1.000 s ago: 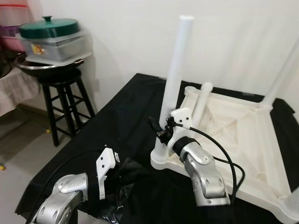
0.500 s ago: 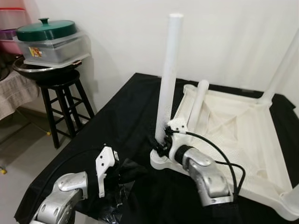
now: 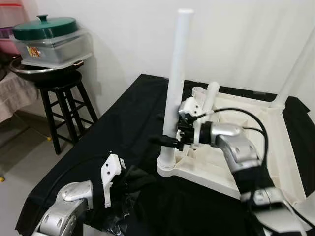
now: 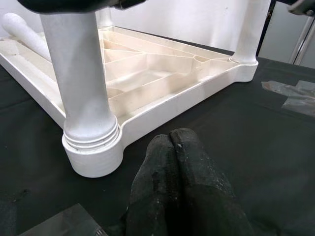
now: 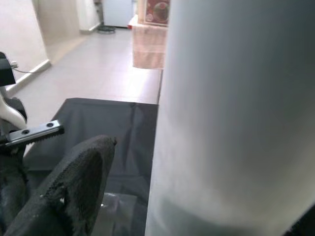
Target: Building children table
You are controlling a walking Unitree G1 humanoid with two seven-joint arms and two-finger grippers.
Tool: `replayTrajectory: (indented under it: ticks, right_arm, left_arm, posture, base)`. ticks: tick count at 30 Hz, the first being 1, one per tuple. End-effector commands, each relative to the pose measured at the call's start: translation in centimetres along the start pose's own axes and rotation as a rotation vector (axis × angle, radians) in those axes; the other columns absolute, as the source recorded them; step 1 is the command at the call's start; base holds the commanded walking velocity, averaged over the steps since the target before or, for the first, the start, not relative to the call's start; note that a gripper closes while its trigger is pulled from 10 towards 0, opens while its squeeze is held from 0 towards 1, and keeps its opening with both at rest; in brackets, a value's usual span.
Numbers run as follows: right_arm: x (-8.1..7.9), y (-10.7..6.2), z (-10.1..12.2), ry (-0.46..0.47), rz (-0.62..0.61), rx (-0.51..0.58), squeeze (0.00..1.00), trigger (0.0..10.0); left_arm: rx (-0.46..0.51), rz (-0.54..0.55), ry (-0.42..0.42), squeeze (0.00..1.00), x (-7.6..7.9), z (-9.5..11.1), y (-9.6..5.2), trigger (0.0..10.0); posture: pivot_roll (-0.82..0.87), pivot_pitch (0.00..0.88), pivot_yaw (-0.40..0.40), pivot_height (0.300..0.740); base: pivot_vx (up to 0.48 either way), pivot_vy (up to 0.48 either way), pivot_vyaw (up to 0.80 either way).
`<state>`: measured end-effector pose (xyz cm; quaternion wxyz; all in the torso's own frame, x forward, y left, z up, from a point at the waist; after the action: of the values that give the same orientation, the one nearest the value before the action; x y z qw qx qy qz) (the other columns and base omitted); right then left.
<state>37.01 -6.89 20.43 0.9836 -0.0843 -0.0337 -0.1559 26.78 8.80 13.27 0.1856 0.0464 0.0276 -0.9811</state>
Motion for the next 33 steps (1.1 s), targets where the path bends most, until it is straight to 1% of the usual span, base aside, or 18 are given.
replayTrajectory:
  ticks: [1,2,5,13,17,18,21,22,23,24,25,26,27,28,29,30,31,33]
  right_arm:
    - [-0.6,0.4,0.6,0.016,0.090,0.017,0.00,0.0]
    - [-0.6,0.4,0.6,0.016,0.090,0.017,0.00,0.0]
    - [-0.9,0.2,0.7,0.046,0.171,0.031,0.00,0.0]
    - [-0.5,-0.2,0.3,0.066,0.191,0.056,0.00,0.0]
    - [-0.5,-0.6,0.0,0.070,0.186,0.065,0.00,0.0]
    - [-0.2,-0.8,-0.8,0.068,0.083,0.073,0.00,0.0]
    - [-0.2,-0.8,-0.8,0.068,0.083,0.073,0.00,0.0]
    - [0.1,-1.1,-1.4,0.066,0.008,0.079,0.00,0.0]
    - [0.1,-1.1,-1.4,0.066,0.008,0.079,0.00,0.0]
    - [2.1,-0.6,-3.6,0.249,-0.513,0.101,0.00,0.0]
    - [0.1,-0.4,-6.6,0.359,-0.761,0.056,0.00,0.0]
    - [0.1,-0.4,-6.6,0.359,-0.761,0.056,0.00,0.0]
    - [-0.9,-0.4,-7.1,0.358,-0.868,0.014,0.00,0.0]
    - [-0.9,-0.4,-7.1,0.358,-0.868,0.014,0.00,0.0]
    - [-1.2,-0.4,-7.4,0.349,-0.913,-0.020,0.00,0.0]
    - [-1.2,-0.4,-7.4,0.349,-0.913,-0.020,0.00,0.0]
    - [-1.0,0.5,-7.8,0.310,-0.836,-0.057,0.00,0.0]
    - [-1.1,0.8,-8.0,0.304,-0.821,-0.069,0.00,0.0]
  left_arm:
    - [0.002,-0.004,-0.007,0.00,0.3,0.0,0.0,10.0]
    - [0.002,-0.004,-0.007,0.00,0.3,0.0,0.0,10.0]
    - [0.000,-0.007,-0.008,0.00,0.4,-0.1,0.0,10.0]
    - [0.000,-0.006,-0.011,0.00,0.4,-0.1,-0.1,10.0]
    - [0.000,-0.007,-0.012,0.00,0.4,-0.1,-0.1,10.0]
    - [0.000,-0.007,-0.012,0.00,0.4,-0.1,-0.1,10.0]
    - [0.000,-0.007,-0.012,0.00,0.4,-0.1,-0.1,10.0]
    - [0.000,-0.007,-0.013,0.00,0.5,-0.1,-0.1,10.0]
    - [0.000,-0.007,-0.013,0.00,0.5,-0.1,-0.1,10.0]
    - [-0.003,-0.007,-0.012,0.00,0.4,-0.1,-0.3,10.0]
    - [-0.006,-0.007,-0.013,0.00,0.3,-0.1,-0.5,10.0]
    - [-0.006,-0.007,-0.013,0.00,0.3,-0.1,-0.5,10.0]
    - [-0.013,-0.008,-0.015,0.00,0.2,-0.3,-0.6,10.0]
    - [-0.013,-0.008,-0.015,0.00,0.2,-0.3,-0.6,10.0]
    - [-0.017,-0.008,-0.019,0.00,0.1,-0.4,-0.7,10.0]
    - [-0.017,-0.008,-0.019,0.00,0.1,-0.4,-0.7,10.0]
    - [-0.018,-0.008,-0.025,0.00,-0.1,-0.5,-0.7,10.0]
    - [-0.018,-0.006,-0.025,0.00,-0.2,-0.5,-0.7,10.0]
  posture:
    - [-0.05,0.000,-0.067,0.740]
    - [-0.05,0.000,-0.067,0.740]
    - [-0.04,0.000,-0.068,0.740]
    - [-0.05,0.000,-0.062,0.740]
    - [-0.05,0.000,-0.062,0.740]
    - [-0.06,0.000,-0.066,0.740]
    - [-0.06,0.000,-0.066,0.740]
    - [-0.06,0.000,-0.066,0.740]
    - [-0.06,0.000,-0.066,0.740]
    - [-0.04,0.000,-0.077,0.740]
    - [-0.04,0.000,-0.048,0.740]
    - [-0.04,0.000,-0.048,0.740]
    - [-0.06,0.000,-0.034,0.740]
    - [-0.06,0.000,-0.034,0.740]
    - [-0.06,0.000,-0.041,0.740]
    - [-0.06,0.000,-0.041,0.740]
    - [-0.04,0.000,-0.053,0.740]
    - [-0.03,0.000,-0.058,0.740]
  base:
    - [0.000,0.000,0.00]
    - [0.000,0.000,0.00]
    - [0.000,0.000,0.00]
    - [0.000,0.000,0.00]
    - [0.000,0.000,0.00]
    - [0.000,0.000,0.00]
    - [0.000,0.000,0.00]
    - [0.000,0.000,0.00]
    - [0.000,0.000,0.00]
    - [0.000,0.000,0.00]
    - [0.000,0.000,0.00]
    - [0.000,0.000,0.00]
    - [0.000,0.000,0.00]
    - [0.000,0.000,0.00]
    - [0.000,0.000,0.00]
    - [0.000,0.000,0.00]
    - [0.000,0.000,0.00]
    - [0.000,0.000,0.00]
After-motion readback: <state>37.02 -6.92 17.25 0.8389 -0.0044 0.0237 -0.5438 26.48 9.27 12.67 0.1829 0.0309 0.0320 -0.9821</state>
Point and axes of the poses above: a point about 5 cm out from each wrist's last joint towards the gripper, its own y axis pointing out of the wrist towards the gripper, its own z axis along the axis of the wrist's last joint, x = y × z, the point moved 5 cm from there along y, pointing out of the wrist towards the gripper, and after that the axes turned 2 degrees about y, right-handed, at the moved point
